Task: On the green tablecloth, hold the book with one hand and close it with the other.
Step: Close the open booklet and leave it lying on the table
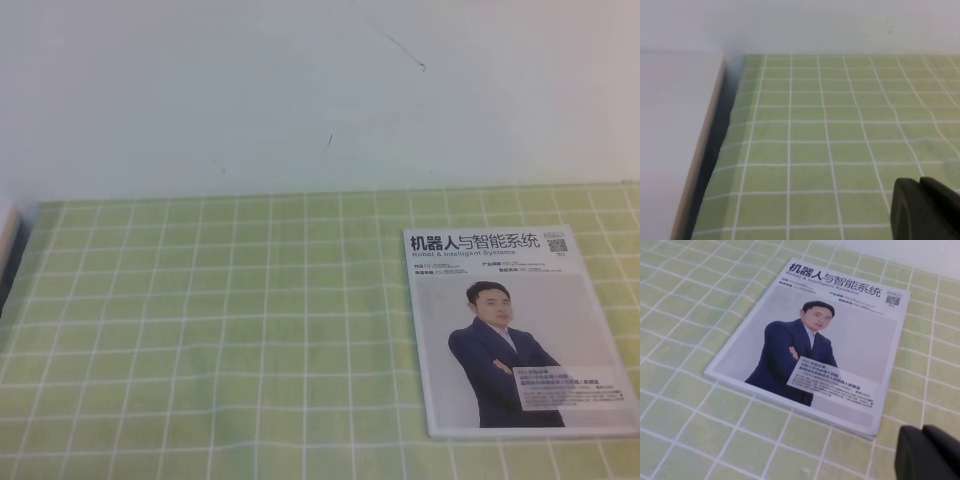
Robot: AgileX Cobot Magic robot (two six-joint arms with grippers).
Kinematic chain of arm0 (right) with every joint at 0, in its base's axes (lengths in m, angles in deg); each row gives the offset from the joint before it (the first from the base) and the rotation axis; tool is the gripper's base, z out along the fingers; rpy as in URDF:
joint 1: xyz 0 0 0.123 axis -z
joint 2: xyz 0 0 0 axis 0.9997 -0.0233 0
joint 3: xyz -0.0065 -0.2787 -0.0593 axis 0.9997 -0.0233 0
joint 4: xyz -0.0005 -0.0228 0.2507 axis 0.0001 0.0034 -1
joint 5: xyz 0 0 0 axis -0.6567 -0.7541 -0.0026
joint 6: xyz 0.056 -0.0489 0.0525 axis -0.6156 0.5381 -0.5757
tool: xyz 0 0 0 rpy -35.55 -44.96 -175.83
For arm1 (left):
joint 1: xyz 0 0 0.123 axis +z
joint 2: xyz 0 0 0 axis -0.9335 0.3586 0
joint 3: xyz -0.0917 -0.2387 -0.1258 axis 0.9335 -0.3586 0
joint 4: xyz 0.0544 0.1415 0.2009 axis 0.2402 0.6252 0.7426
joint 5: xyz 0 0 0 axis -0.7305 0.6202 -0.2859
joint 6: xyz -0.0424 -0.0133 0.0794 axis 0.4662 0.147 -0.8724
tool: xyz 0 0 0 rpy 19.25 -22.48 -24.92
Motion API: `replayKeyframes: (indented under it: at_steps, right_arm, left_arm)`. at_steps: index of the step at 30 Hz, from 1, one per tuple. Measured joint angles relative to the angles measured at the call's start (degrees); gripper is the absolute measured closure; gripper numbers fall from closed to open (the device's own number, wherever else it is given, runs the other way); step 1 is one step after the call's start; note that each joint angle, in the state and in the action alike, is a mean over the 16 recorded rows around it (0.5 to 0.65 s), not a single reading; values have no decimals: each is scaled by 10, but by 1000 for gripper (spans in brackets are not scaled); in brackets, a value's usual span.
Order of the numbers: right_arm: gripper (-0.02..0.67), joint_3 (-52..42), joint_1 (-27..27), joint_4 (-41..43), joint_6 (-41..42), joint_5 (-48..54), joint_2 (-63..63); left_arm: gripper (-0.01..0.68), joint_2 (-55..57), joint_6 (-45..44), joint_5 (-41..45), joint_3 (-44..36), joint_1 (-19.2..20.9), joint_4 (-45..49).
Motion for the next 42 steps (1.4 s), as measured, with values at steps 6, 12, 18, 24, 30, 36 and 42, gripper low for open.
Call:
replayKeyframes:
  at_steps: [6,12,18,24,30,36,42]
  right_arm:
    - [652,0,0,0,0,0,0]
    - [652,0,0,-1,0,-1,0]
    - [652,0,0,-2,0,-1,0]
    - [652,0,0,-2,0,-1,0]
    - [652,0,1,-2,0,-1,0]
    - [652,0,2,-2,0,-1,0]
    - [652,0,2,-2,0,-1,0]
  left_arm:
    - [676,-1,-154,16,0,1,-83]
    - [676,-1,-236,22,1,2,-136]
    - [676,-1,-211,22,1,3,-143]
    - [676,-1,-175,22,1,3,-142]
    - [676,-1,-161,22,1,3,-142]
    - [676,-1,-160,22,1,3,-144]
    - [676,-1,-160,22,1,3,-144]
